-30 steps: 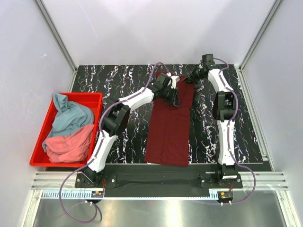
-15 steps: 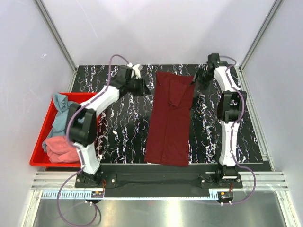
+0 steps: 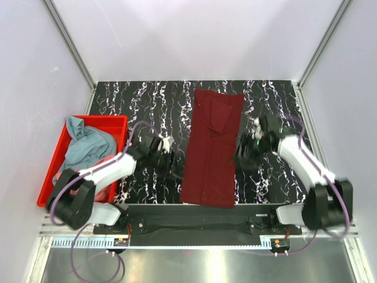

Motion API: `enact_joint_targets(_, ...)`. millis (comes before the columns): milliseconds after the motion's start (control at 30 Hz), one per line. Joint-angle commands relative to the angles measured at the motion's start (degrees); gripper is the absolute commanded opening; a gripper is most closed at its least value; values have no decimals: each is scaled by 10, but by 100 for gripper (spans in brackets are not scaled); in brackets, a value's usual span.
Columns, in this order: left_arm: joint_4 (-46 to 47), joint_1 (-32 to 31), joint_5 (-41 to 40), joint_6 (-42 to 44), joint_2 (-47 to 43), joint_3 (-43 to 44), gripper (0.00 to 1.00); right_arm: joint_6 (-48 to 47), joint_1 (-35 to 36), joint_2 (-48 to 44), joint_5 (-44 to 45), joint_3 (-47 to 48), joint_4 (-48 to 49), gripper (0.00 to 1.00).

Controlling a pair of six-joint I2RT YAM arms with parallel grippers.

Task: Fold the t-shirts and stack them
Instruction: Fold the tshirt

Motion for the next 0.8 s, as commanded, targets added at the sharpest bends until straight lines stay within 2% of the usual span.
enact_joint_targets(0, 41, -32, -19, -72, -63, -45, 51, 59, 39, -121, -40, -139, 37, 68)
enact_joint_targets(33, 50, -38, -26, -84, -83, -59, 51, 92, 44, -147, -42, -199, 45, 67)
enact_joint_targets(133, 84, -53, -42, -130, -113, -111, 52, 156, 73, -216, -70, -288, 98, 66)
enact_joint_targets(267, 118, -65, -56, -163, -109, -138, 53, 147, 81, -241, -32, -316, 73, 66)
enact_joint_targets(400, 136, -82, -70, -189, -86, -137, 53, 146, 81, -216, -35, -348, 97, 66)
enact_joint_targets(467, 126, -90, -79, -205, -62, -140, 51, 149, 81, -200, -30, -377, 119, 66)
enact_joint_targets(667, 97, -121, -106, -215, -46, -140, 50, 165, 81, -223, -21, -400, 130, 62)
enact_joint_targets(767, 99, -134, -113, -225, -37, -145, 49, 169, 83, -206, -23, -402, 150, 59)
